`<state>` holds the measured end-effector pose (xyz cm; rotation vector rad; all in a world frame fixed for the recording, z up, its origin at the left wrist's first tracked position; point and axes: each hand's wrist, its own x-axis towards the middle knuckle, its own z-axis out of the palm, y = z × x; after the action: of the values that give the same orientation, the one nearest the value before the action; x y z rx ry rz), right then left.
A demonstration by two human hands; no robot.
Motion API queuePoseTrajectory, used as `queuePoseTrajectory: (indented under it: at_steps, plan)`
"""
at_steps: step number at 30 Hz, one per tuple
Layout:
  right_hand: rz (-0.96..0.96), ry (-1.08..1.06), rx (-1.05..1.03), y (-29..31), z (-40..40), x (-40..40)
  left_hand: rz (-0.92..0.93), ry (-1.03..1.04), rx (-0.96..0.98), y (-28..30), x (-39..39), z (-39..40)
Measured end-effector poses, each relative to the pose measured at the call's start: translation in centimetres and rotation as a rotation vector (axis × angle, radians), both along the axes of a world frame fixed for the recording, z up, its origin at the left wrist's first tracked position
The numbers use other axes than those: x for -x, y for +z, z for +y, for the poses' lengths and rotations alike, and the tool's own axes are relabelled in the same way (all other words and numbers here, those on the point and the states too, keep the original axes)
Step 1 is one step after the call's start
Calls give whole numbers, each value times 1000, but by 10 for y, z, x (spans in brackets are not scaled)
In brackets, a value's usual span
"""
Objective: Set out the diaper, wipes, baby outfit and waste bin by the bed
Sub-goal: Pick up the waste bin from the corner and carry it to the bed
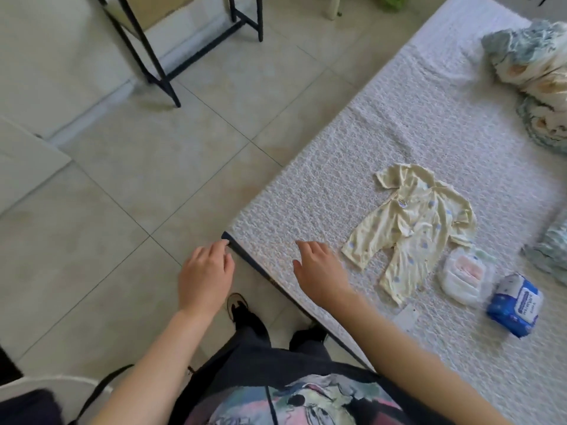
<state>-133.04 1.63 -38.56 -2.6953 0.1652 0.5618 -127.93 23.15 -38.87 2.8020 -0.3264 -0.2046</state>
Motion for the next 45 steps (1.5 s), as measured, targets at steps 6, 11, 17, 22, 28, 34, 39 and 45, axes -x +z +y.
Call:
queuePoseTrajectory:
  at_steps: [6,11,17,22,28,34,39,45]
  plan:
    - [17,36,-33,6,98,-60,-29,136,-34,5,-53,107]
    - [-17,68,-58,12,143,-106,-27,296,-25,5,-79,154]
    - [-20,87,-77,14,161,-161,-47,265,-42,5,-119,172]
    - [-34,53,-124,9,163,-215,-50,136,-101,9,-179,163]
    - [-91,-52,-111,-8,144,-295,-57,-76,-145,14,-281,129]
    - [-124,-118,-98,-4,120,-374,-29,-227,-113,17,-380,84]
    - [-116,-234,-73,4,84,-413,-1,-300,-64,15,-436,43]
    - [-140,-356,-20,7,45,-458,27,-437,-63,5,-503,-6]
